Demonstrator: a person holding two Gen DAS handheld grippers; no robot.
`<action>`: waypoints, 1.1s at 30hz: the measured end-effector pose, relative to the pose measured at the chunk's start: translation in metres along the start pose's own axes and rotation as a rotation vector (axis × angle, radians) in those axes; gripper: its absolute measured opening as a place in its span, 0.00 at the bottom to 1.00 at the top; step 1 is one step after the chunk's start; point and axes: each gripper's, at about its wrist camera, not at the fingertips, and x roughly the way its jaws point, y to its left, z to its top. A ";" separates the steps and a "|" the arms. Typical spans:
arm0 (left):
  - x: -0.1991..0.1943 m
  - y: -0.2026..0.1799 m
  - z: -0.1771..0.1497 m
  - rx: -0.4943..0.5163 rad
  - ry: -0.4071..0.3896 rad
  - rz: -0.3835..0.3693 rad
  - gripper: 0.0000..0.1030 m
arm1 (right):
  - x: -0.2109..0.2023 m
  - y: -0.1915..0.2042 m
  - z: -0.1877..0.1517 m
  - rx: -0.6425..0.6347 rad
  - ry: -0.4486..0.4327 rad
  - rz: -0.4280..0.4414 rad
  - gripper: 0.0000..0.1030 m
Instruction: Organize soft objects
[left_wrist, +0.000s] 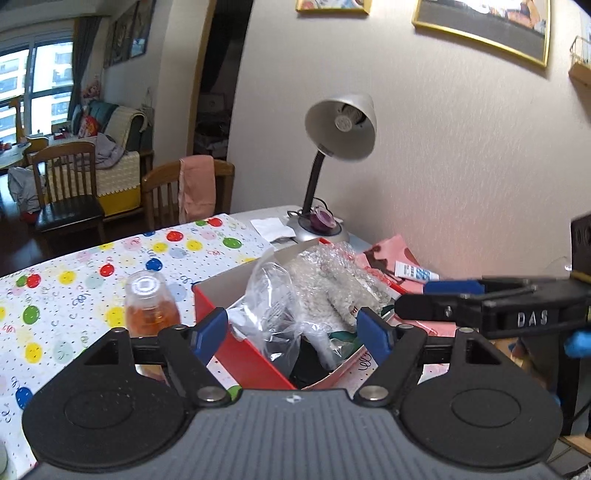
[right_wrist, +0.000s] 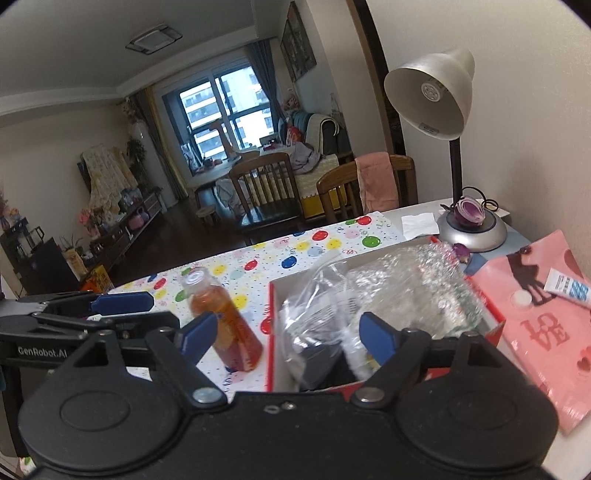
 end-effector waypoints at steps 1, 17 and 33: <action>-0.005 0.002 -0.002 -0.009 -0.009 0.001 0.77 | -0.001 0.005 -0.004 0.000 -0.006 -0.001 0.83; -0.059 0.027 -0.033 -0.078 -0.101 -0.034 0.99 | -0.023 0.059 -0.032 -0.049 -0.123 -0.074 1.00; -0.091 0.037 -0.057 -0.067 -0.116 0.025 1.00 | -0.031 0.094 -0.047 -0.094 -0.139 -0.075 1.00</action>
